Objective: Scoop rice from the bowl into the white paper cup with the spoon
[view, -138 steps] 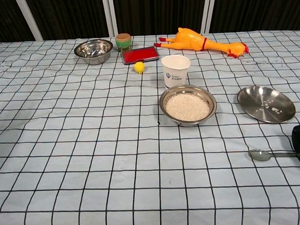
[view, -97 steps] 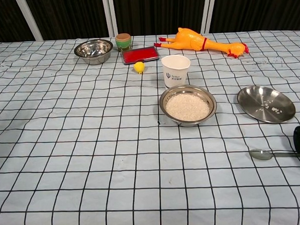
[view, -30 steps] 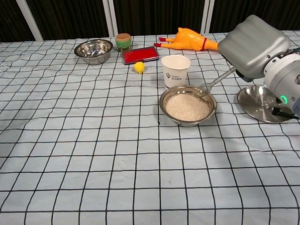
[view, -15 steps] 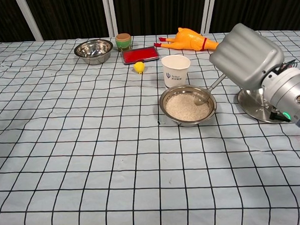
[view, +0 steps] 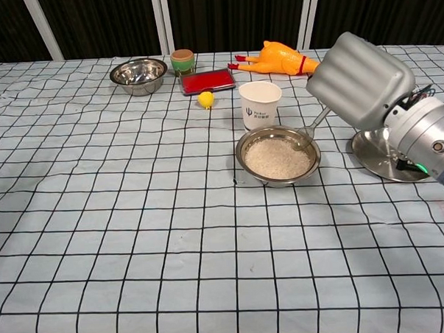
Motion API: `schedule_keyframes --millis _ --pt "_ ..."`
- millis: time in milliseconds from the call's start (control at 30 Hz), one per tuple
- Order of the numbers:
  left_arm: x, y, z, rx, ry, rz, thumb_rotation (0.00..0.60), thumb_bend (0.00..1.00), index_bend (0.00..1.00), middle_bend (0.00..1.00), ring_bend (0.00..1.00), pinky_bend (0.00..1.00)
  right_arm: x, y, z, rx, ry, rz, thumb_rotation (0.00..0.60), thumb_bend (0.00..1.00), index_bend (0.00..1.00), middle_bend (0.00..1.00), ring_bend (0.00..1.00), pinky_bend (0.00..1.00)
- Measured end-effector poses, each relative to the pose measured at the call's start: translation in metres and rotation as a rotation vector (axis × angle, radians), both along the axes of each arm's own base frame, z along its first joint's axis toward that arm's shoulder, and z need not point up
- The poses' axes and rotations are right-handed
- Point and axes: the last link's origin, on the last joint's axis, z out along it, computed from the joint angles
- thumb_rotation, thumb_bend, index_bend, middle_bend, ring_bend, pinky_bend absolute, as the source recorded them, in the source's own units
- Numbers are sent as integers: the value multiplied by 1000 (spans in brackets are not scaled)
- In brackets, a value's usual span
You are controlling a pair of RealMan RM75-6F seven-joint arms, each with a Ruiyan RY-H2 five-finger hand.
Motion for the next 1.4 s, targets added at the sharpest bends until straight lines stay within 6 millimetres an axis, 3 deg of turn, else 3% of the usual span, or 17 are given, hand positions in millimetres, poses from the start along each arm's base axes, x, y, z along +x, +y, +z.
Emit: schedule_keyframes --millis 600,1033,1400 --pt "1 0 -1 -3 -1 1 600 15 0 0 0 0 -10 10 -14 59 13 -15 600 528 748 1000 1000 1000" --pt "0 0 0 -6 -11 6 600 15 0 0 0 0 -10 15 -24 138 -149 -219 600 531 752 1000 1000 1000" --pt "1 0 -1 -8 -12 8 600 15 0 0 0 0 -4 14 -18 148 -258 -369 600 531 757 1000 1000 1000"
